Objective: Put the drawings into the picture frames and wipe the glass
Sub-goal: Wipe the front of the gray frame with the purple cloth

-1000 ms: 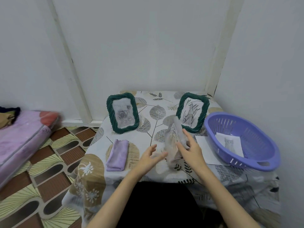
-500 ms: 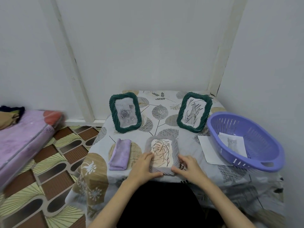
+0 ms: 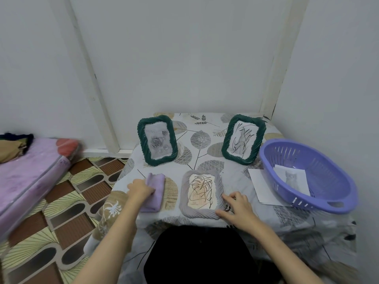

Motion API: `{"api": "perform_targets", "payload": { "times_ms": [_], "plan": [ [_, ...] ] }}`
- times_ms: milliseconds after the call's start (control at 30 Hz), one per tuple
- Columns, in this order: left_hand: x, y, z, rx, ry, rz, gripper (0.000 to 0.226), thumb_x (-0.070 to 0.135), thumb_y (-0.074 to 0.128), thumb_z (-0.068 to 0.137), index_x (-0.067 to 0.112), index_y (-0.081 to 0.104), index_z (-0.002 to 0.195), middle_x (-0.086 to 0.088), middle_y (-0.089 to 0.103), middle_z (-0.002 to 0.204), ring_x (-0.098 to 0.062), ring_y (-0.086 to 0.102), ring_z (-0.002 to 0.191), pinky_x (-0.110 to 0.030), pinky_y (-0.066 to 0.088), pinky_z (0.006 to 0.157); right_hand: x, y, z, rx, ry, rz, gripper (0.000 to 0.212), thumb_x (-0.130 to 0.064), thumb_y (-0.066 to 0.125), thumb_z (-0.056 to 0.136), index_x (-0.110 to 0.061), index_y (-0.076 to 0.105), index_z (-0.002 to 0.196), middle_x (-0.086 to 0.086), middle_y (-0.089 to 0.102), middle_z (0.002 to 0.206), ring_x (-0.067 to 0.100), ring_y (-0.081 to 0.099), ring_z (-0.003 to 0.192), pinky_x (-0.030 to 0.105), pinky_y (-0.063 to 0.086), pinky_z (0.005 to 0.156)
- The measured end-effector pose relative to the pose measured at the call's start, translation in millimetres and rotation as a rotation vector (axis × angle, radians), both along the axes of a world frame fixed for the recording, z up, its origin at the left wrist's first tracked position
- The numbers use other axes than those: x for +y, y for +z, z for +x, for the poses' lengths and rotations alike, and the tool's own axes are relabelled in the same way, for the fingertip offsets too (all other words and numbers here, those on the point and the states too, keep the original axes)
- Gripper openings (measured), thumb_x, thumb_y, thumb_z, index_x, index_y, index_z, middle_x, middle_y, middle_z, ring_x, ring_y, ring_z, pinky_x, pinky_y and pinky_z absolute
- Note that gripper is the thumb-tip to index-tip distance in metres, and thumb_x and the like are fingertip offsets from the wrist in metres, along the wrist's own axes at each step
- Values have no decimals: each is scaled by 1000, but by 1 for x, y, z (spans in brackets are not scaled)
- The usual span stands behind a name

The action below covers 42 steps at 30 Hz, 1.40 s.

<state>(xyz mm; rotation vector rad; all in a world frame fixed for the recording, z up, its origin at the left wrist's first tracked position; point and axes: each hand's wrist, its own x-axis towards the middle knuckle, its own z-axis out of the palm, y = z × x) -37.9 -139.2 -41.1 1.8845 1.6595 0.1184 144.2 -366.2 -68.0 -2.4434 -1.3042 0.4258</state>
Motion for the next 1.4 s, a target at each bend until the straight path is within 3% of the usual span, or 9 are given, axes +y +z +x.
{"api": "perform_targets", "payload": {
  "times_ms": [200,333,500,600,833,1067,1200,1267,1400],
  "plan": [
    [0,13,2,-148,-32,-225,26,16,70,79,2,48,78,-10,49,69,-19,47,59,-27,38,51,4,3,0,-4,-23,-47,68,-52,58,81,-22,38,138,5,40,130,25,34,121,32,29,104],
    [-9,14,6,-380,-68,-244,24,23,57,90,9,50,73,-9,50,74,-20,46,68,-26,33,55,16,14,-11,27,-23,73,64,-37,65,80,-20,40,137,6,44,127,25,36,120,30,29,102],
    [-30,22,23,-879,-19,-455,19,18,48,95,3,54,84,-14,58,84,-23,54,77,-34,43,69,43,33,-36,640,-159,496,47,-23,63,86,-19,45,129,1,60,95,11,57,69,18,47,64],
    [-54,30,39,-982,-149,-608,17,3,44,93,1,55,81,-9,54,75,-16,54,64,-27,47,60,58,35,-38,915,-259,594,63,-20,65,84,-21,32,137,15,65,103,22,64,82,32,54,66],
    [-63,7,60,-676,-284,-258,12,-1,56,87,6,59,96,-15,59,94,-11,60,67,-17,47,62,51,30,-10,303,-183,285,56,3,48,79,-15,49,131,16,57,104,23,54,90,23,41,76],
    [-35,-16,49,-270,-669,108,79,52,66,75,12,38,138,-8,31,151,-21,27,139,-33,19,116,59,13,-11,-154,7,49,42,-17,47,89,-30,47,130,9,29,141,32,35,117,38,35,99],
    [-28,-30,42,-38,-890,101,112,69,64,62,24,10,148,8,0,158,-20,-4,146,-43,-3,119,66,-5,-19,-308,33,-3,40,-40,51,88,-24,52,125,13,46,130,36,43,109,40,40,90],
    [-27,-35,40,-22,-899,166,109,62,67,68,25,4,149,11,-3,157,-17,-8,146,-44,-8,117,68,-11,-21,-423,40,13,38,-34,62,82,-18,59,115,14,57,118,36,52,96,38,46,79],
    [-30,-44,42,44,-889,323,121,85,48,53,24,4,148,12,0,157,-14,-8,145,-47,-9,116,87,-10,-9,-442,27,1,43,-9,41,91,-13,37,133,15,40,135,35,35,116,39,33,95]
  ]
}}
